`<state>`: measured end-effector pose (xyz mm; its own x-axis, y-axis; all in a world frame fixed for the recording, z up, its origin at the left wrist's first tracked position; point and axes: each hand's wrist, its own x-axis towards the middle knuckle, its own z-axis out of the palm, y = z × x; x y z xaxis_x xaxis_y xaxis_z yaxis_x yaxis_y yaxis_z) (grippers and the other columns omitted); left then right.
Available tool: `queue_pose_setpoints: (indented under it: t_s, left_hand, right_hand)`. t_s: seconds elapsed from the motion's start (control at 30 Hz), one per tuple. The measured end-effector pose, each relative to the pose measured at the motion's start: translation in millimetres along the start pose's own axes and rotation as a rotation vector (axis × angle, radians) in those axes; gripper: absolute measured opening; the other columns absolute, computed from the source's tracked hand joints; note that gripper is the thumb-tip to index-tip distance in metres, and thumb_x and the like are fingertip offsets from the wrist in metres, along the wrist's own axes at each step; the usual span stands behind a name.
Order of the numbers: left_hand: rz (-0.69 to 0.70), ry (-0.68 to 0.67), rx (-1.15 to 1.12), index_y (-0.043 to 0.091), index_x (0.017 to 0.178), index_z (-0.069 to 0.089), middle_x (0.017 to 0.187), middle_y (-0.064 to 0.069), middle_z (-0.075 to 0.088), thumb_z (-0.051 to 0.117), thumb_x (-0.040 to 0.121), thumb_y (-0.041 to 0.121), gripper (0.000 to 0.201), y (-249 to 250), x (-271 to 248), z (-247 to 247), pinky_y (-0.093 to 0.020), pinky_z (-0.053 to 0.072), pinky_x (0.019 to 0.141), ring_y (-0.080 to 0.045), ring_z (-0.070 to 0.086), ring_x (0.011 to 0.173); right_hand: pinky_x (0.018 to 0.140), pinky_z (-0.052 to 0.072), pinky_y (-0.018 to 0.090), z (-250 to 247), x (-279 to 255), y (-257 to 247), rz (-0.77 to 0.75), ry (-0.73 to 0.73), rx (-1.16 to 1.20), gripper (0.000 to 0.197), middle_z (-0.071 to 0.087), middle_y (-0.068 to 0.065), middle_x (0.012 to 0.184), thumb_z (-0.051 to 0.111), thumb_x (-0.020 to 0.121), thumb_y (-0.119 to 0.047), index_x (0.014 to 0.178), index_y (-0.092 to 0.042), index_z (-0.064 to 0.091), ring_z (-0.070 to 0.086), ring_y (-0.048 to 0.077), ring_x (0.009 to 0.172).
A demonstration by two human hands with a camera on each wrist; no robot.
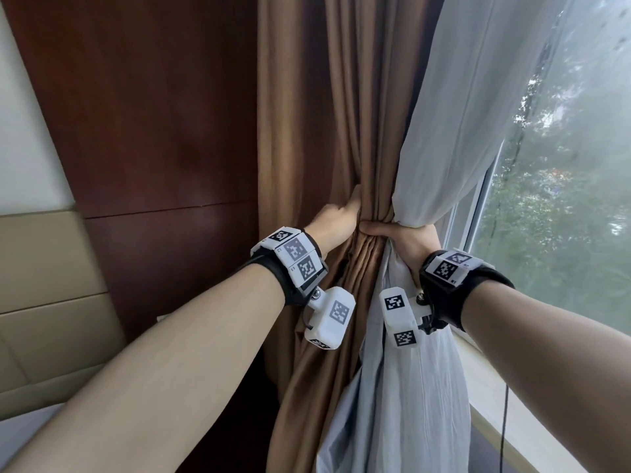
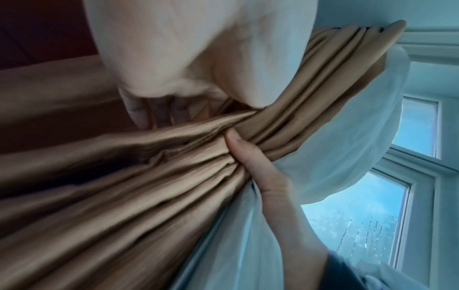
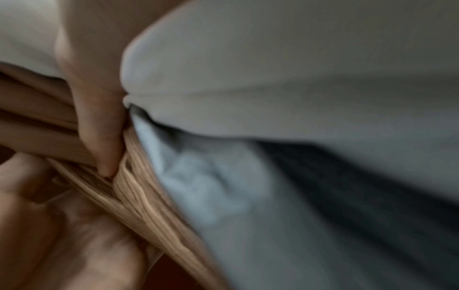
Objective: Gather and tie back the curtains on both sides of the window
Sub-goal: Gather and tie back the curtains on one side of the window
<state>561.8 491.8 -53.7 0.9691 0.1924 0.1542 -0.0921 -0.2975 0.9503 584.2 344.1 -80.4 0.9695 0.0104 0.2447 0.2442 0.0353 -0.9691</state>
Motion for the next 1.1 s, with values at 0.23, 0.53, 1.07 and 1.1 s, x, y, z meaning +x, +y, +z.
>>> queue_pose_setpoints:
  t_s: [0.23, 0.53, 1.07, 1.1]
  left_hand:
    - [-0.001, 0.053, -0.137, 0.005, 0.121, 0.074, 0.119, 0.000, 0.076, 0.061, 0.054, 0.095, 0.113, -27.3, 21.9, 11.5, -0.039, 0.045, 0.114, -0.018, 0.067, 0.120]
    - [0.011, -0.126, -0.102, 0.025, 0.153, 0.050, 0.153, 0.008, 0.054, 0.040, 0.074, 0.096, 0.107, -7.4, 10.0, 9.5, -0.042, 0.031, 0.125, -0.014, 0.047, 0.144]
    - [-0.051, -0.190, 0.115, 0.018, 0.159, 0.036, 0.153, -0.005, 0.050, 0.019, 0.082, 0.094, 0.109, 16.5, 1.4, 7.4, -0.053, 0.051, 0.106, -0.030, 0.054, 0.132]
    - [-0.006, -0.099, 0.133, 0.014, 0.155, 0.043, 0.145, -0.004, 0.055, 0.027, 0.081, 0.093, 0.109, 15.7, 3.6, 5.6, -0.053, 0.053, 0.104, -0.028, 0.057, 0.129]
  right_hand:
    - [0.082, 0.064, 0.034, -3.4, 15.0, 9.6, 0.008, -0.004, -0.023, 0.050, 0.081, -0.001, 0.097, 0.098, 0.060, -0.012, 0.105, -0.012, 0.076, 0.079, 0.018, 0.089]
    - [0.091, 0.063, 0.041, -7.8, 34.3, 22.7, -0.024, 0.020, -0.007, 0.056, 0.082, -0.001, 0.099, 0.100, 0.056, -0.013, 0.107, -0.013, 0.077, 0.079, 0.019, 0.091]
    - [0.092, 0.062, 0.051, -9.9, 27.5, 20.0, 0.007, -0.013, 0.072, 0.070, 0.082, 0.007, 0.100, 0.095, 0.039, -0.020, 0.106, -0.008, 0.077, 0.079, 0.030, 0.094]
    - [0.092, 0.063, 0.050, -9.5, 27.8, 20.1, 0.008, -0.005, 0.066, 0.071, 0.082, 0.006, 0.099, 0.095, 0.038, -0.021, 0.105, -0.009, 0.078, 0.079, 0.030, 0.093]
